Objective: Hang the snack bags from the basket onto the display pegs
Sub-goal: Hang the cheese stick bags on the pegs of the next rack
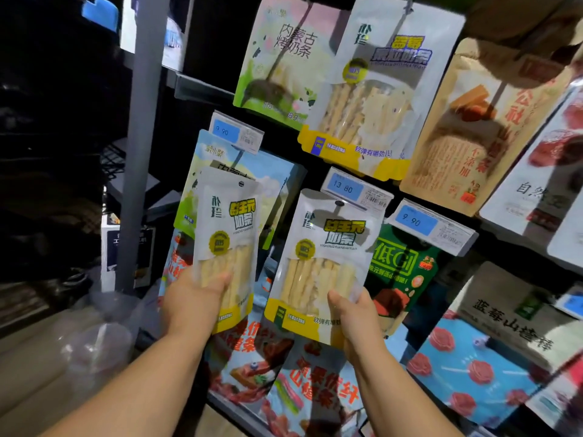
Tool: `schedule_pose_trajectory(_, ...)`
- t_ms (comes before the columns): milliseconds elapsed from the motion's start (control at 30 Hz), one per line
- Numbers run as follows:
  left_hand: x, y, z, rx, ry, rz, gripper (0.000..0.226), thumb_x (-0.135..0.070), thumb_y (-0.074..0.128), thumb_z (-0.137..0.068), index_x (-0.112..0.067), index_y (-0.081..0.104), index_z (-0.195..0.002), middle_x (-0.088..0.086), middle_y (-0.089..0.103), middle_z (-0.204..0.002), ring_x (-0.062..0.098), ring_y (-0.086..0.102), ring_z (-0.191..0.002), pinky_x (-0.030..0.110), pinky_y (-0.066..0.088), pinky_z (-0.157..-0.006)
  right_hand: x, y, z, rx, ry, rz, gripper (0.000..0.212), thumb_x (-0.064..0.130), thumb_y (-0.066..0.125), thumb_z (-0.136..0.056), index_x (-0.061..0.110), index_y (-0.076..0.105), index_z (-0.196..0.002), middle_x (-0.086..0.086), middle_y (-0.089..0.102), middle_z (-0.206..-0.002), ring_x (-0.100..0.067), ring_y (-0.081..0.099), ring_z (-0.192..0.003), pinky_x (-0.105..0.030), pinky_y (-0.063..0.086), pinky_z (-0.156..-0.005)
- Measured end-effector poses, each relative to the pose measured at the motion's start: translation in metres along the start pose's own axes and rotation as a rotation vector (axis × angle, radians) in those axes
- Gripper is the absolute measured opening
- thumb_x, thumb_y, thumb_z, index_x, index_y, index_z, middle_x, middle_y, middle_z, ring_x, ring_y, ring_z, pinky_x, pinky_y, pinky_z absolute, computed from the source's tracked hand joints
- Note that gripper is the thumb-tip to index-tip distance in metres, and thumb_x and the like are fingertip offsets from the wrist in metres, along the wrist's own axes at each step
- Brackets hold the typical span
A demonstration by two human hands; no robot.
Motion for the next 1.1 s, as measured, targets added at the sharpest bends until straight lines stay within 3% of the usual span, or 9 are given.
schedule_pose_trajectory(67, -0.001, 0.001, 0.001, 0.012, 0.004, 0.005, 0.03, -0.035, 0.07, -0.087, -0.021, 0.067, -0.113, 0.005, 0.064, -0.098, 0.028, 0.056, -0.092, 0.033, 0.039, -0.075, 0.0, 0.003, -0.005, -0.007, 0.023, -0.001, 0.042, 0.011, 0.061, -0.097, 0.014, 0.051, -0.137, 0.0, 0.063, -0.128, -0.017, 0.061, -0.108, -0.032, 0.046, -0.088)
schedule_pose_trajectory(200, -0.005, -0.001, 0.002, 0.036, 0.037, 0.045, 0.027, -0.035, 0.071, -0.086, -0.024, 0.068, -0.11, 0.0, 0.064, -0.093, 0.022, 0.054, -0.086, 0.031, 0.039, -0.074, 0.004, 0.009, -0.015, -0.02, 0.033, 0.0, 0.039, 0.01, 0.059, -0.097, 0.017, 0.053, -0.134, 0.0, 0.065, -0.12, -0.013, 0.061, -0.097, -0.029, 0.045, -0.08)
schedule_pose_trajectory(333, -0.013, 0.0, 0.008, 0.109, 0.097, 0.074, 0.015, -0.029, 0.072, -0.086, -0.027, 0.064, -0.099, -0.012, 0.061, -0.081, 0.016, 0.058, -0.081, 0.027, 0.04, -0.066, -0.007, 0.011, -0.018, -0.025, 0.109, 0.06, 0.036, 0.021, 0.053, -0.102, 0.018, 0.051, -0.138, -0.004, 0.063, -0.13, -0.025, 0.059, -0.115, -0.041, 0.047, -0.097)
schedule_pose_trajectory(433, -0.014, 0.003, 0.01, 0.183, 0.126, 0.1, 0.015, -0.024, 0.073, -0.086, -0.027, 0.063, -0.097, -0.016, 0.062, -0.082, 0.009, 0.059, -0.078, 0.018, 0.039, -0.06, -0.02, 0.001, -0.017, -0.081, 0.141, 0.087, 0.034, 0.02, 0.046, -0.103, -0.002, 0.05, -0.128, -0.025, 0.059, -0.121, -0.042, 0.056, -0.108, -0.043, 0.047, -0.089)
schedule_pose_trajectory(533, -0.013, 0.005, 0.011, 0.229, 0.122, 0.153, 0.013, -0.02, 0.074, -0.085, -0.027, 0.065, -0.092, -0.015, 0.065, -0.084, 0.008, 0.061, -0.079, 0.017, 0.041, -0.061, -0.021, -0.011, -0.009, -0.175, 0.119, 0.133, 0.024, 0.021, 0.049, -0.101, 0.007, 0.054, -0.12, -0.007, 0.059, -0.095, -0.022, 0.054, -0.078, -0.034, 0.04, -0.071)
schedule_pose_trajectory(700, -0.004, 0.016, 0.013, 0.34, 0.075, 0.21, 0.014, -0.02, 0.074, -0.085, -0.028, 0.068, -0.094, -0.007, 0.074, -0.093, 0.017, 0.069, -0.091, 0.036, 0.053, -0.083, -0.005, -0.022, 0.017, -0.306, -0.054, 0.181, 0.018, 0.026, 0.059, -0.097, 0.017, 0.053, -0.112, 0.001, 0.055, -0.09, -0.022, 0.057, -0.085, -0.038, 0.046, -0.076)
schedule_pose_trajectory(867, -0.001, 0.044, 0.026, 0.572, 0.015, 0.355, 0.048, -0.024, 0.079, -0.069, -0.019, 0.065, -0.115, 0.005, 0.074, -0.109, 0.026, 0.069, -0.104, 0.047, 0.051, -0.097, 0.001, 0.025, 0.038, 0.143, -0.008, 0.024, 0.04, 0.052, 0.068, -0.083, 0.026, 0.057, -0.111, 0.002, 0.061, -0.104, -0.013, 0.061, -0.088, -0.028, 0.046, -0.079)
schedule_pose_trajectory(967, 0.0, 0.064, 0.035, 0.697, -0.034, 0.416, 0.054, -0.019, 0.075, -0.066, -0.013, 0.063, -0.118, 0.011, 0.073, -0.11, 0.029, 0.07, -0.101, 0.044, 0.055, -0.089, -0.004, 0.051, 0.051, 0.377, 0.1, -0.12, 0.046, 0.031, 0.073, -0.082, 0.02, 0.058, -0.123, 0.0, 0.069, -0.116, -0.022, 0.069, -0.099, -0.043, 0.051, -0.097)
schedule_pose_trajectory(1100, 0.001, 0.081, 0.04, 0.739, -0.06, 0.39, 0.05, -0.016, 0.078, -0.068, -0.012, 0.065, -0.116, 0.009, 0.075, -0.105, 0.029, 0.071, -0.098, 0.043, 0.054, -0.09, -0.004, 0.041, 0.055, 0.331, 0.085, -0.246, 0.044, 0.017, 0.072, -0.078, 0.011, 0.064, -0.121, -0.013, 0.074, -0.112, -0.033, 0.07, -0.106, -0.057, 0.049, -0.1)
Point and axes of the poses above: each hand's wrist, its own z-axis away from the middle knuckle, its own y-axis out of the palm, x = y × z, the point moved 9 cm from there along -z, towards the middle knuckle
